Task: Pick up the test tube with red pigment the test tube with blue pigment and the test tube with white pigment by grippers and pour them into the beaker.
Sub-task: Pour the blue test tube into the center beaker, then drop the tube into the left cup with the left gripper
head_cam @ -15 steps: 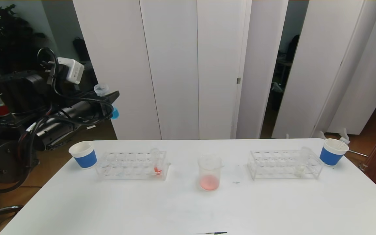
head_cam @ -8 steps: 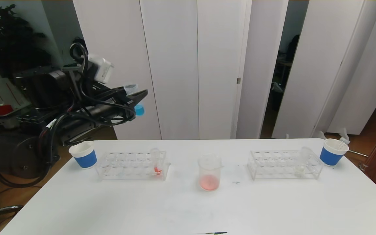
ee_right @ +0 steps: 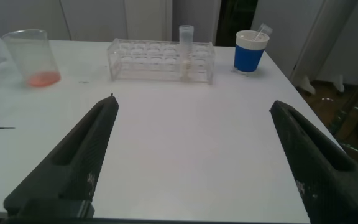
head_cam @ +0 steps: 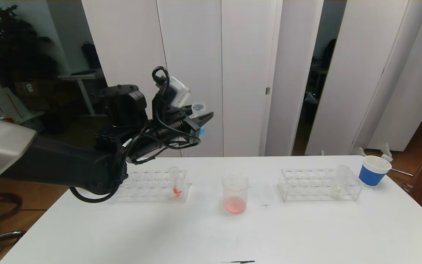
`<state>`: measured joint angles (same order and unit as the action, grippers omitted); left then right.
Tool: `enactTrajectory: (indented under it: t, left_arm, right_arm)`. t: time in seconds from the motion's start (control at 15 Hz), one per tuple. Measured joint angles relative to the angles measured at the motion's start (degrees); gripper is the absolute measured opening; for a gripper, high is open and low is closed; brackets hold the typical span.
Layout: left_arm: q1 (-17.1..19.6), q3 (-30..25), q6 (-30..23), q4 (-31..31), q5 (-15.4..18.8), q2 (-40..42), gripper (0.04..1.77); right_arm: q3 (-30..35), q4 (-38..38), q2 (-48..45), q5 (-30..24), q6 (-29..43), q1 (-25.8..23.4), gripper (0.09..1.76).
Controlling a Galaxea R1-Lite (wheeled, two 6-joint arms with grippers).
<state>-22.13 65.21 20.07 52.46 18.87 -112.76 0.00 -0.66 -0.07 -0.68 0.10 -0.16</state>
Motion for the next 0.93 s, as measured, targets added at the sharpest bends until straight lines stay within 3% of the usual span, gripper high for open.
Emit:
enactTrajectory:
  t: [0.13, 0.47, 0.6, 0.73, 0.93]
  left_arm:
    - [-0.59, 1.11, 0.57, 4.01, 3.36, -2.56, 0.59]
    - [-1.74, 1.72, 6.0, 11.0, 4.55, -8.63, 0.59]
    - [-1.83, 1.93, 7.24, 14.1, 8.74, -10.58, 0.59]
    - [-1.82, 1.66, 12.15, 14.76, 11.78, -11.87, 0.59]
    - [-1.72, 1.39, 20.14, 16.36, 13.57, -14.14, 0.59]
  right_arm:
    - [0.0, -0.02, 0.0, 0.02, -0.02, 0.0, 1.75]
    - [0.0, -0.02, 0.0, 0.02, 0.0, -0.02, 1.75]
    - [0.0, 0.0, 0.0, 0.0, 0.0, -0.02, 1.75]
    - [0.0, 0.0, 0.0, 0.02, 0.0, -0.02, 1.75]
    - [0.0, -0.02, 0.0, 0.02, 0.0, -0.02, 1.75]
